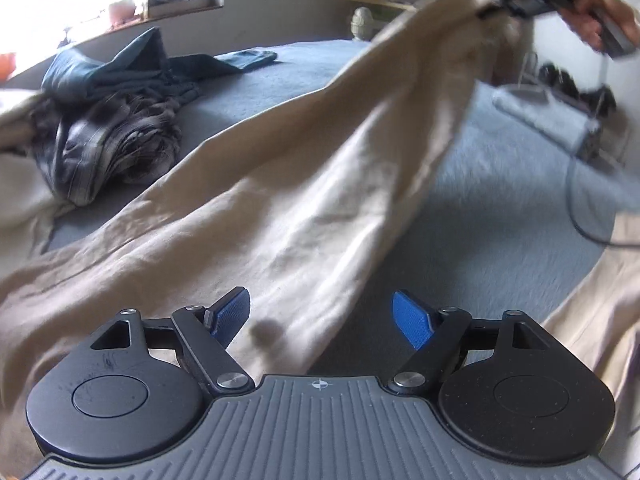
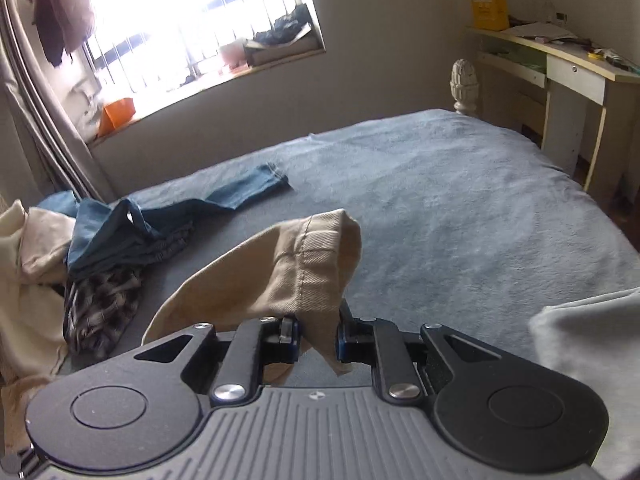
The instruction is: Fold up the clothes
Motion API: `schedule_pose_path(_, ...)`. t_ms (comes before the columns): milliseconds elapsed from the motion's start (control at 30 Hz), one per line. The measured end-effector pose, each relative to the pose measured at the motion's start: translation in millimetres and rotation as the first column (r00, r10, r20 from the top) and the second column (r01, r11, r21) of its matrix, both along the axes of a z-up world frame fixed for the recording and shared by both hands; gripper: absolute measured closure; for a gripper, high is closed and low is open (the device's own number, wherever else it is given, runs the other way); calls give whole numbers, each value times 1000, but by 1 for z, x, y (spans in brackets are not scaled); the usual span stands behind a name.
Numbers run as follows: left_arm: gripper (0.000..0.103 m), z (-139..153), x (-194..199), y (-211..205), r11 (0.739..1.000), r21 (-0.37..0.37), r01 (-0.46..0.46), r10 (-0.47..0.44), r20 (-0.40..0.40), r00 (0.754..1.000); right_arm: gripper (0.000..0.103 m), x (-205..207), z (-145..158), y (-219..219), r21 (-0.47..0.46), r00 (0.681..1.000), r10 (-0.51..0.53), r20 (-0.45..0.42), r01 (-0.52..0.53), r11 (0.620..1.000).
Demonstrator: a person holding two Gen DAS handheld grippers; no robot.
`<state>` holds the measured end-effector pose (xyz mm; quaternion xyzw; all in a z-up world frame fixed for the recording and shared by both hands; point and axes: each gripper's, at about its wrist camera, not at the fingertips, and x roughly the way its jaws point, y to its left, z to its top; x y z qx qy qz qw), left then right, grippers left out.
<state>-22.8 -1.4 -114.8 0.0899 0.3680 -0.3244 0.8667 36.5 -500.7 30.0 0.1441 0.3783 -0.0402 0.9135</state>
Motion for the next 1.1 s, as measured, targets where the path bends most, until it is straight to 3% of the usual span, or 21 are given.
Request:
schedule_pose_path(167, 22, -3, 20, 13, 995, -24, -94, 93, -41, 995, 86, -1, -6, -21, 23, 984, -4, -179, 9, 1000)
schedule_pose_path(433, 22, -20, 33, 16, 987, 32, -157, 158, -52, 986, 84, 21, -109, -64, -8, 901, -189, -390, 202, 979)
schedule_pose_path(500, 22, -20, 32, 15, 986, 48, -159, 160, -38, 986, 81, 23, -119, -76, -68, 884, -297, -361, 293, 954)
schedule_pose_path(600, 21, -21, 29, 15, 986, 55, -157, 159, -31, 987, 81, 13, -110, -84, -64, 889, -388, -243, 384, 921)
schedule_pose_path(733, 21, -22, 29, 13, 986, 70, -152, 154, -27, 988, 81, 13, -92, -56, -24, 955, -267, -125, 266, 964)
schedule_pose_path(833, 20, -23, 31, 12, 985, 73, -157, 159, -29, 987, 81, 31, -95, -20, 4, 982, -103, -157, 105, 994)
schedule_pose_path(1000, 20, -23, 31, 11, 983, 80, -163, 165, -23, 986, 81, 70, -129, 50, 59, 952, 127, -278, -115, 992)
schedule_pose_path(1100, 20, -23, 30, 11, 983, 81, -166, 168, -24, 985, 81, 91, -162, 68, 10, 923, 129, -363, -134, 991)
